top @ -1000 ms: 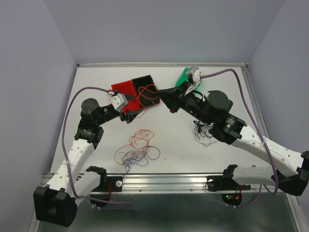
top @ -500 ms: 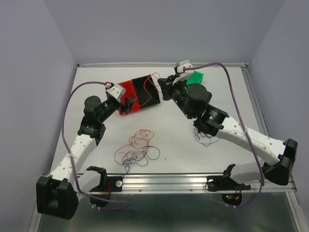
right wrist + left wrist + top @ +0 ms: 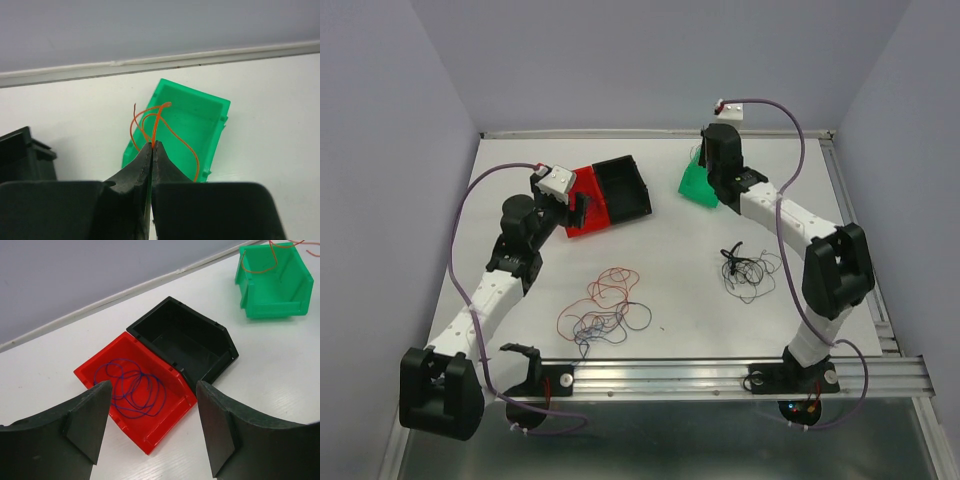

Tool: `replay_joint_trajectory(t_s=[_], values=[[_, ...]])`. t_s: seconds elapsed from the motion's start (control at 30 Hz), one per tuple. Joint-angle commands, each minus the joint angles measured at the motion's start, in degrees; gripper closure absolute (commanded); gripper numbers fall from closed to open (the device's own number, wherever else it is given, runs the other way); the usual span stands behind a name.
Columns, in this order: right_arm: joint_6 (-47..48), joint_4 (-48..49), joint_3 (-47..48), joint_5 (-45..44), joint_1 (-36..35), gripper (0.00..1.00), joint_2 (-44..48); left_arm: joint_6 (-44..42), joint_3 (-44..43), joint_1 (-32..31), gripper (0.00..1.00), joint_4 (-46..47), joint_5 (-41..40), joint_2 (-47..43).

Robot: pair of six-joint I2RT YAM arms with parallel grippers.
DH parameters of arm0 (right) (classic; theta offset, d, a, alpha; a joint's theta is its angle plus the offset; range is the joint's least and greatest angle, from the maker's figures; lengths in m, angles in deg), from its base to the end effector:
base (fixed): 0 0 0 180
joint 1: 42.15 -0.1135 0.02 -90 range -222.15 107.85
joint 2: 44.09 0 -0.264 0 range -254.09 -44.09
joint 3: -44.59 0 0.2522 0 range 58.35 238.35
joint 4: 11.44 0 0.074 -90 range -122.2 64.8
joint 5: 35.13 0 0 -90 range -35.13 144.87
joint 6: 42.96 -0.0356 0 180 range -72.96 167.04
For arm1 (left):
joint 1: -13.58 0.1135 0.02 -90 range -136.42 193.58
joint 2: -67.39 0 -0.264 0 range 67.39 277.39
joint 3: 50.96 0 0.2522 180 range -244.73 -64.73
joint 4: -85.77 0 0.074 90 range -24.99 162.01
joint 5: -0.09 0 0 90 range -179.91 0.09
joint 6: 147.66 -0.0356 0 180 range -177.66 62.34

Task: Untangle the cables

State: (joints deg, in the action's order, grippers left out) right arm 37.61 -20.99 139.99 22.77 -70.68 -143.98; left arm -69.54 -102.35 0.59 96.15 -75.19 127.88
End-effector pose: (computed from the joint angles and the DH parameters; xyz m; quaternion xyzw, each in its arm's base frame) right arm 0.3761 0.1829 0.3286 0.0421 0.7752 -0.0137 0.6301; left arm 0.2390 -0.0644 0.3058 0.2388 0.6574 -0.0964 0.7082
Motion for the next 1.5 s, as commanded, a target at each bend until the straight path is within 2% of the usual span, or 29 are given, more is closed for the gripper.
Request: replay_joint_trajectory(t_s=[0.0, 0.13, 0.33, 0.47, 0.63, 0.73, 0.77, 0.87, 1.0, 1.03, 1.27, 1.47], values=[[-4.4, 0.7, 6.7, -0.2, 3.5, 0.99, -4.2, -0.4, -1.0, 0.4, 0.21, 2.9, -1.3, -2.0], [-5.4, 0.5, 9.7, 1.2, 5.6, 0.99, -10.2, -0.6, -0.9, 0.4, 0.21, 3.3, -1.1, -1.9], [-7.8, -0.1, 10.8, -1.4, 5.9, 1.0, -14.5, -1.0, -0.6, 0.4, 0.21, 3.2, -1.2, -2.3], [-8.8, -0.1, 9.2, 1.0, 5.9, 1.0, -13.3, -1.0, -0.2, 0.4, 0.21, 3.4, -0.9, -3.4], [-9.7, 0.4, 5.2, 1.7, 5.9, 0.99, -6.5, -1.1, -0.2, 0.5, 0.21, 3.4, -0.8, -3.4], [-9.2, 3.6, 0.8, 7.0, 5.8, 0.99, -3.4, -1.0, -0.2, 0.4, 0.21, 3.4, -0.8, -3.5], [-8.1, 7.4, -0.6, 12.1, 5.9, 0.99, -1.2, -1.0, -0.3, 0.4, 0.21, 3.5, -0.8, -3.6], [-7.9, 14.0, -5.4, 18.9, 5.8, 0.99, 2.6, -1.0, 0.0, 0.4, 0.21, 3.5, -1.2, -4.1], [-6.0, 13.6, -5.4, 30.6, 4.7, 0.99, 3.2, -1.2, 0.1, 0.4, 0.21, 3.5, -1.5, -4.4], [-5.6, 13.5, -5.2, 31.2, 4.2, 0.99, 3.2, -1.2, 0.1, 0.4, 0.21, 3.5, -1.4, -4.4], [-0.1, 11.9, -4.1, 30.2, -2.9, 1.0, 2.4, -1.0, 0.0, 0.4, 0.21, 3.5, -1.4, -4.3], [1.8, 9.9, 0.0, 25.9, -6.6, 0.99, -2.6, -1.0, 0.3, 0.4, 0.21, 3.5, -1.4, -4.9]])
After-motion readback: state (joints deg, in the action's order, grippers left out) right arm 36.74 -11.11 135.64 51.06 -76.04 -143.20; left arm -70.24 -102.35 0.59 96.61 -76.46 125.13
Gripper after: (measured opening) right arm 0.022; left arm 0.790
